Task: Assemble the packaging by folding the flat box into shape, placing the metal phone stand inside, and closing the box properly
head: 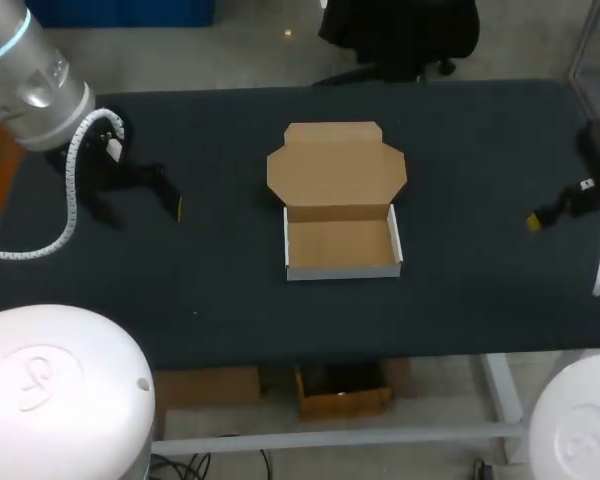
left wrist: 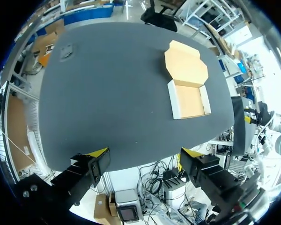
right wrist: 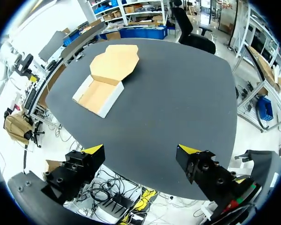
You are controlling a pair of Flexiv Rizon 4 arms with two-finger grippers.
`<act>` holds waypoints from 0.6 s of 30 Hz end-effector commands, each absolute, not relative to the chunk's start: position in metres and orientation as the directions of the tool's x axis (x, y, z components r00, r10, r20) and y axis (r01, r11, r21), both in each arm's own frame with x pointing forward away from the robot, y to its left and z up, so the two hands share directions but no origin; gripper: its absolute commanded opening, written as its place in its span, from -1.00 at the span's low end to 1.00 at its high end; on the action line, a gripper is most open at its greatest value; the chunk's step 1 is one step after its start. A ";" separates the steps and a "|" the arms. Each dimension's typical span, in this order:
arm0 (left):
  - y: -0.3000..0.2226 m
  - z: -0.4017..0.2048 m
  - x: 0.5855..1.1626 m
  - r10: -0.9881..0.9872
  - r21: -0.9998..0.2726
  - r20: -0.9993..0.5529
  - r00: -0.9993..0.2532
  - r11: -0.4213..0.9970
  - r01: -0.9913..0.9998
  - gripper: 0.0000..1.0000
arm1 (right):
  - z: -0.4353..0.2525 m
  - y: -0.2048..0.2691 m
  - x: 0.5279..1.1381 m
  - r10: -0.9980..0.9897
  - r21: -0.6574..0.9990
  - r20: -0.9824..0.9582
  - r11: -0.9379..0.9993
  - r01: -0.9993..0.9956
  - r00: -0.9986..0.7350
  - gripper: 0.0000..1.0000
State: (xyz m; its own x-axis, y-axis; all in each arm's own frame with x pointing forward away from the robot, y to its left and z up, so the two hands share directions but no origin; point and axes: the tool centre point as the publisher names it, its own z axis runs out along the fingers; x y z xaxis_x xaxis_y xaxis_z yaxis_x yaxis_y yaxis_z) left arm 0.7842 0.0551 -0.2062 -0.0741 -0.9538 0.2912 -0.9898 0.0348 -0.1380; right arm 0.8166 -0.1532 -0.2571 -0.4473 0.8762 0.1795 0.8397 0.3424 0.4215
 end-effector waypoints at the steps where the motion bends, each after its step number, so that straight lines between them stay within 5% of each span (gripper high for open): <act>1: 0.059 -0.196 0.779 -0.959 -0.138 0.277 -0.062 0.024 -0.990 1.00 | -0.249 -0.159 0.815 0.910 0.393 0.179 0.283 0.875 -0.374 1.00; 18: 0.059 -0.190 0.782 -0.978 -0.097 0.209 0.015 -0.036 -0.995 1.00 | -0.247 -0.177 0.824 0.965 0.283 0.197 0.111 0.953 -0.171 1.00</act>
